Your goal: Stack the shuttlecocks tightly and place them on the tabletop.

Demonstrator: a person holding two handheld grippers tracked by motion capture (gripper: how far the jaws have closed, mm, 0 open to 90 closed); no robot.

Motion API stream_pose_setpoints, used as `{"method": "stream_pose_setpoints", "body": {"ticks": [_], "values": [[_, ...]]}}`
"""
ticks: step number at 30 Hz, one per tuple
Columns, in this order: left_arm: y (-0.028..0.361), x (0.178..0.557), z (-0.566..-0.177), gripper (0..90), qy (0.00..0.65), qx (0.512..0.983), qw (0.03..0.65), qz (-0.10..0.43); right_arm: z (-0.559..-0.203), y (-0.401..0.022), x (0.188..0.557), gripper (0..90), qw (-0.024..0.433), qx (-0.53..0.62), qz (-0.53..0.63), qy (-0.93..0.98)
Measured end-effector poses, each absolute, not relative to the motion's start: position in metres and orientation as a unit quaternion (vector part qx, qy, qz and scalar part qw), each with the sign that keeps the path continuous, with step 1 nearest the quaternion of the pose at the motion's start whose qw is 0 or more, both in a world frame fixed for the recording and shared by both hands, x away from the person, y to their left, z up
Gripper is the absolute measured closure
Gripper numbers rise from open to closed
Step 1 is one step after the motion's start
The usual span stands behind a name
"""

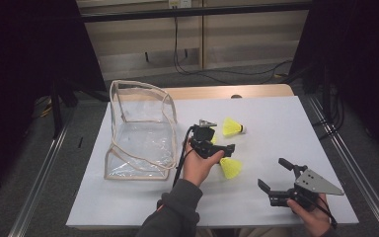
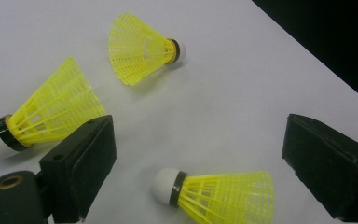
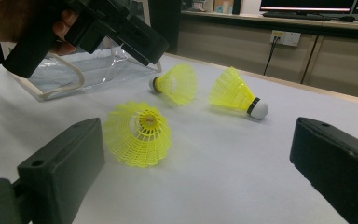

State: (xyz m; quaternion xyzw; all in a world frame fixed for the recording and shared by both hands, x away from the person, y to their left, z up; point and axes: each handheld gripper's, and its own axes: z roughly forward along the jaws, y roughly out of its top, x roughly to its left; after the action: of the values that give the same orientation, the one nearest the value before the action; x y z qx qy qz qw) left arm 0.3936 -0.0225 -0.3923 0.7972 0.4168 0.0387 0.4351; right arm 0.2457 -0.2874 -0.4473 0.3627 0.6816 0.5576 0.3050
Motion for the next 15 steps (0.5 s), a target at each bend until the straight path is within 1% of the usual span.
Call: {"method": "stream_pose_setpoints", "body": {"ticks": [15], "values": [[-0.021, 0.383, -0.397, 8.1, 0.407, 0.803, 0.435, 0.033, -0.447, -0.287, 0.245, 2.4, 0.304, 0.362, 0.556, 0.683]]}}
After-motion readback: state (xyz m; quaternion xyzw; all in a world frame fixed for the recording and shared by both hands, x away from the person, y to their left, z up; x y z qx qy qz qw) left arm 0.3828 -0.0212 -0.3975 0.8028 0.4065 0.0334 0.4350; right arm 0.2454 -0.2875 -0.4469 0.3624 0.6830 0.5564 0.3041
